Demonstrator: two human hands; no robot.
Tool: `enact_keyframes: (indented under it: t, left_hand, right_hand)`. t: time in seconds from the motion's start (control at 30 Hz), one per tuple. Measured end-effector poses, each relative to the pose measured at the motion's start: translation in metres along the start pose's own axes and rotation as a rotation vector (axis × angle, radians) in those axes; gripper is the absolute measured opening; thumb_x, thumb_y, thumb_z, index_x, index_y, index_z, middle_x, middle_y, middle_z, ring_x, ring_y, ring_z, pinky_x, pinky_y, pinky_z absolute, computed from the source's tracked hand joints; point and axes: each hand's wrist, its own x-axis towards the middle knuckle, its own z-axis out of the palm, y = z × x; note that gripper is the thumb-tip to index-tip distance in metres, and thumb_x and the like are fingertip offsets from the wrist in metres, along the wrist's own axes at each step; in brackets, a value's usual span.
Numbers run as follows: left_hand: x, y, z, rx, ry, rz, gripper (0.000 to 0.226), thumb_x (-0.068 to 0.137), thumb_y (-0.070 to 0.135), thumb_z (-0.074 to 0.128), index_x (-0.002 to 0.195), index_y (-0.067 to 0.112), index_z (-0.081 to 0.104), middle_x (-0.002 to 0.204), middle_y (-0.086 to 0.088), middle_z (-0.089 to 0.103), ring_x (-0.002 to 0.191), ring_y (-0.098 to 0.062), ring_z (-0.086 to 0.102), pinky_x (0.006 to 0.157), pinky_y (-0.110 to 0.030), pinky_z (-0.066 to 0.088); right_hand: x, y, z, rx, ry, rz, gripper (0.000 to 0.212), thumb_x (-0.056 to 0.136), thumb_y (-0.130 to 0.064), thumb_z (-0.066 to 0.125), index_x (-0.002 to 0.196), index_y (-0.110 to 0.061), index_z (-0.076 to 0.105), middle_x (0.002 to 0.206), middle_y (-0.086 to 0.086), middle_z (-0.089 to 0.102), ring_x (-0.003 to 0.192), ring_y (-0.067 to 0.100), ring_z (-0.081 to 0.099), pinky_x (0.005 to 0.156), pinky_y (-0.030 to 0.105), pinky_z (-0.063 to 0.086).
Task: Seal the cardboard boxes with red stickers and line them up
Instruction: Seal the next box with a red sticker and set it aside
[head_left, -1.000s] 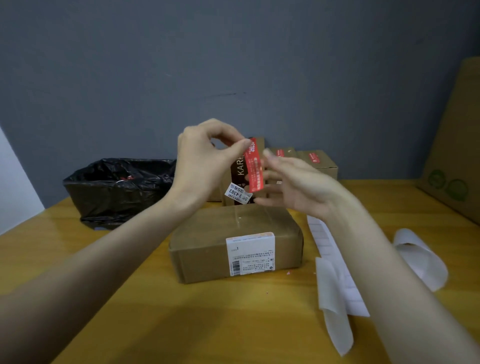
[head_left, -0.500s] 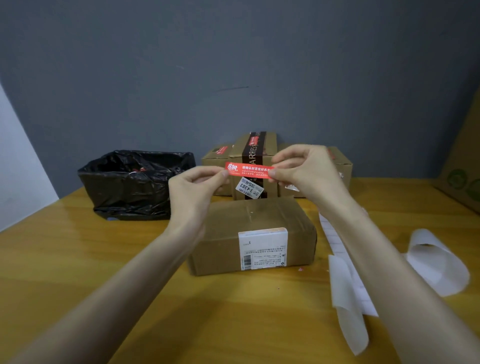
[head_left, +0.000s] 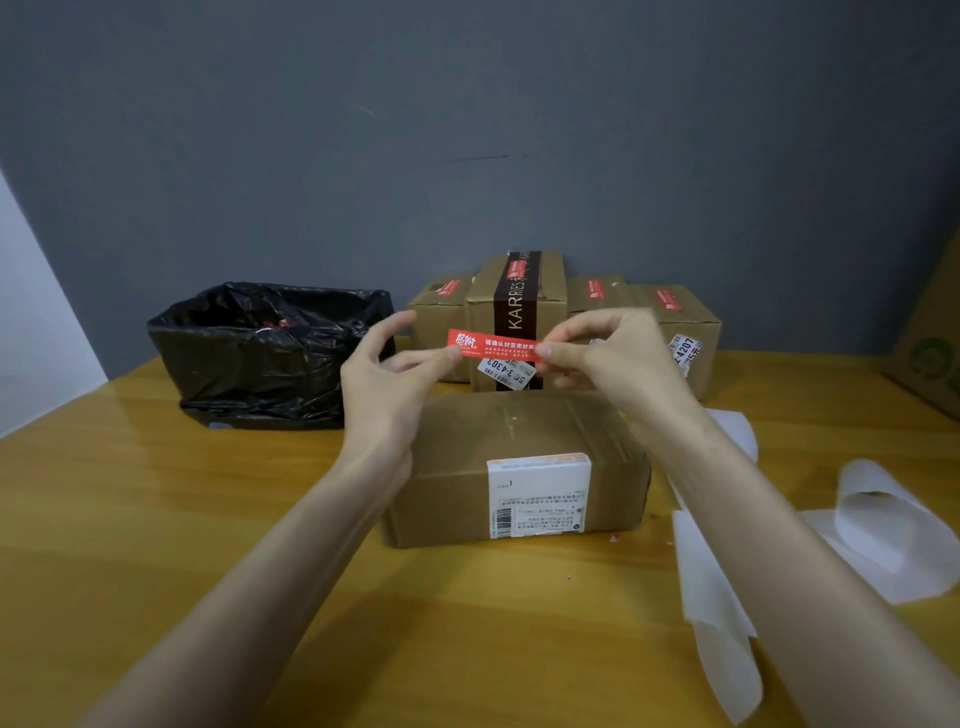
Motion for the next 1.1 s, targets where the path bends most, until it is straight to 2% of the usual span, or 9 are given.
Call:
enact_keyframes:
  t: [0.1,0.17,0.4,0.53,0.63,0.7,0.77,0.97,1.1]
  left_hand:
    - [0.001,0.000,-0.003,0.052,-0.053,0.017,0.015,0.081,0.016,0.070,0.095,0.019,0.068,0.086,0.007,0.071,0.078,0.008,0.064,0.073,-0.016,0.052]
    - [0.002,0.000,-0.005,0.054,-0.071,0.006,0.007,0.082,0.015,0.068,0.089,0.017,0.070,0.091,0.002,0.072,0.081,0.001,0.065,0.065,-0.013,0.050]
    - [0.002,0.009,-0.007,0.125,-0.130,-0.001,0.005,0.083,0.023,0.067,0.084,0.019,0.069,0.082,0.011,0.065,0.082,-0.002,0.056,0.078,-0.024,0.044]
    - [0.007,0.008,-0.012,0.285,-0.181,0.034,0.006,0.081,0.024,0.070,0.081,0.018,0.071,0.078,0.014,0.060,0.082,-0.002,0.055,0.073,-0.021,0.045]
    - [0.013,0.000,-0.012,0.495,-0.164,0.083,0.014,0.071,0.041,0.075,0.065,0.029,0.071,0.088,0.009,0.063,0.100,-0.013,0.056,0.088,-0.044,0.048]
    - [0.014,-0.005,-0.012,0.586,-0.161,0.072,0.017,0.065,0.050,0.071,0.061,0.034,0.070,0.095,0.003,0.064,0.106,-0.021,0.055,0.090,-0.053,0.046]
    - [0.016,-0.011,-0.011,0.653,-0.190,0.044,0.015,0.070,0.046,0.072,0.061,0.034,0.069,0.098,0.001,0.065,0.106,-0.024,0.055,0.090,-0.054,0.046]
    - [0.020,-0.016,-0.008,0.691,-0.265,0.002,0.016,0.079,0.032,0.072,0.065,0.025,0.069,0.082,0.006,0.066,0.098,-0.022,0.059,0.094,-0.053,0.044]
    - [0.021,-0.020,-0.009,0.690,-0.312,-0.041,0.015,0.081,0.029,0.070,0.066,0.024,0.069,0.083,0.005,0.065,0.101,-0.023,0.058,0.097,-0.053,0.042]
  right_hand:
    - [-0.002,-0.001,-0.003,-0.042,-0.068,0.043,0.013,0.079,-0.018,0.072,0.068,-0.019,0.068,0.084,0.000,0.069,0.083,0.013,0.066,0.070,0.031,0.058]
    - [-0.003,-0.002,-0.004,-0.071,-0.087,0.046,0.014,0.080,-0.021,0.072,0.067,-0.022,0.067,0.083,-0.003,0.068,0.083,0.012,0.062,0.071,0.031,0.055]
    - [-0.001,-0.003,-0.005,-0.058,-0.094,0.043,0.017,0.078,-0.015,0.074,0.064,-0.021,0.067,0.074,-0.005,0.066,0.073,0.005,0.054,0.060,0.020,0.037]
    - [0.002,0.000,-0.010,-0.098,-0.095,0.078,0.016,0.076,-0.016,0.075,0.064,-0.022,0.066,0.078,-0.006,0.065,0.084,0.012,0.056,0.070,0.027,0.042]
    - [0.004,0.004,-0.009,-0.178,-0.140,0.162,0.010,0.076,-0.017,0.075,0.079,-0.020,0.066,0.086,-0.005,0.062,0.089,0.015,0.056,0.082,0.033,0.045]
    - [0.006,0.009,-0.007,-0.228,-0.164,0.237,0.035,0.073,-0.018,0.078,0.103,-0.019,0.059,0.098,0.001,0.059,0.094,0.018,0.055,0.080,0.033,0.045]
    - [0.007,0.012,-0.005,-0.259,-0.161,0.264,0.049,0.074,-0.019,0.077,0.115,-0.017,0.052,0.104,0.004,0.054,0.100,0.020,0.053,0.074,0.031,0.042]
    - [0.007,0.020,0.004,-0.387,-0.164,0.199,0.041,0.081,-0.022,0.071,0.112,-0.017,0.044,0.110,0.007,0.057,0.107,0.022,0.054,0.085,0.035,0.046]
    - [0.008,0.021,0.008,-0.484,-0.154,0.174,0.047,0.082,-0.022,0.070,0.119,-0.011,0.045,0.112,0.009,0.058,0.107,0.023,0.055,0.087,0.035,0.047]
